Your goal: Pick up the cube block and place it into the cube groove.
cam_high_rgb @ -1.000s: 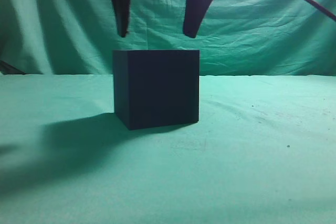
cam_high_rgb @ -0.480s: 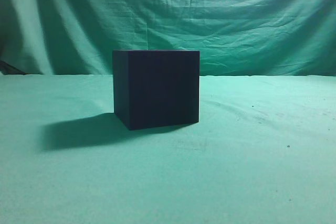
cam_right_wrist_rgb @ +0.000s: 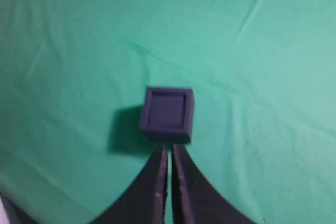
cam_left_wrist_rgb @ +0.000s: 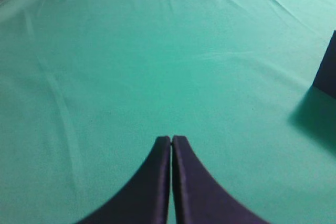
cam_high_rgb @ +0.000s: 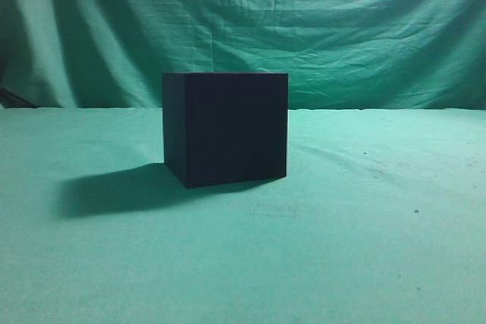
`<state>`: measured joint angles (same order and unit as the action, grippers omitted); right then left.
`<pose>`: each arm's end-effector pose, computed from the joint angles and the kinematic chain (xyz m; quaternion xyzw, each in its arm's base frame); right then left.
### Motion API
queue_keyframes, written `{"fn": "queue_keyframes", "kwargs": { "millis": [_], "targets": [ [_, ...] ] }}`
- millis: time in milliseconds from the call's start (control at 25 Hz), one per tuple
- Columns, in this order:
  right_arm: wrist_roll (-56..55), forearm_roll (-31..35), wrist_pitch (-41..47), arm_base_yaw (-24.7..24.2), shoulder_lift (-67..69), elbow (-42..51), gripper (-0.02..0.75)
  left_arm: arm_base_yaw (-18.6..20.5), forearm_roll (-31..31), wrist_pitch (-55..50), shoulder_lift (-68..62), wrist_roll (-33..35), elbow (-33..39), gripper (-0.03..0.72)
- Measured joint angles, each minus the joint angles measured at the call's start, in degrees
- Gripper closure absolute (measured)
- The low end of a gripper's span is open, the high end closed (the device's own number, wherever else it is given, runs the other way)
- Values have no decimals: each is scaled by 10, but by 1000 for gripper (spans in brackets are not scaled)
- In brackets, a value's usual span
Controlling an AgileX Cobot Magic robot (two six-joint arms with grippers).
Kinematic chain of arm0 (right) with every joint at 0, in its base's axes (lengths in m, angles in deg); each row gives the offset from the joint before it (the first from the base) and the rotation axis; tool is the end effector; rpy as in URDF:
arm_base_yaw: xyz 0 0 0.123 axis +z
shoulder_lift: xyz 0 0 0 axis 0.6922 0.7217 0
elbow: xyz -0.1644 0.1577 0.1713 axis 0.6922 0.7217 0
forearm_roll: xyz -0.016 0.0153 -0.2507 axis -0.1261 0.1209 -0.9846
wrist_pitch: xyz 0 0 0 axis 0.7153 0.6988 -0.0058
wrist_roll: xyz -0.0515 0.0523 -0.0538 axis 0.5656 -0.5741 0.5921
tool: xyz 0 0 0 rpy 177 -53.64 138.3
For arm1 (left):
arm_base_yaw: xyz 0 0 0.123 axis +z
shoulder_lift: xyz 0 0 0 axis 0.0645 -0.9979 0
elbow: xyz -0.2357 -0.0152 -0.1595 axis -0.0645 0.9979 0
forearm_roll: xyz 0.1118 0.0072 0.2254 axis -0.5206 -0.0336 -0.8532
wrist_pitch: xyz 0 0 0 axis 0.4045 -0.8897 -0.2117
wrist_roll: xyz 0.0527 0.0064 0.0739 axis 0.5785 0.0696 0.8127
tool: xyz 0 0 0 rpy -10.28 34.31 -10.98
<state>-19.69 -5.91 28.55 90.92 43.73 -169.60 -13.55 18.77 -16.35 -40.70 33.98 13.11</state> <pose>0.1627 0.1663 0.4675 -0.2381 0.8968 0.1676 0.3331 0.0521 -0.0060 0.1735 0.0788 0.7951 -0.0239 0.6009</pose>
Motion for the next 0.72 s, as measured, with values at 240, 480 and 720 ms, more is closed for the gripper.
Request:
{"fn": "queue_keyframes", "kwargs": {
  "millis": [240, 480, 720],
  "targets": [
    [0, -15, 5, 0, -173, 187, 738, 0, 0, 0, 0, 0, 0, 688],
    [7, -17, -58, 0, -351, 360, 738, 0, 0, 0, 0, 0, 0, 688],
    [22, -18, -28, 0, -466, 447, 738, 0, 0, 0, 0, 0, 0, 688]
  ]
}}
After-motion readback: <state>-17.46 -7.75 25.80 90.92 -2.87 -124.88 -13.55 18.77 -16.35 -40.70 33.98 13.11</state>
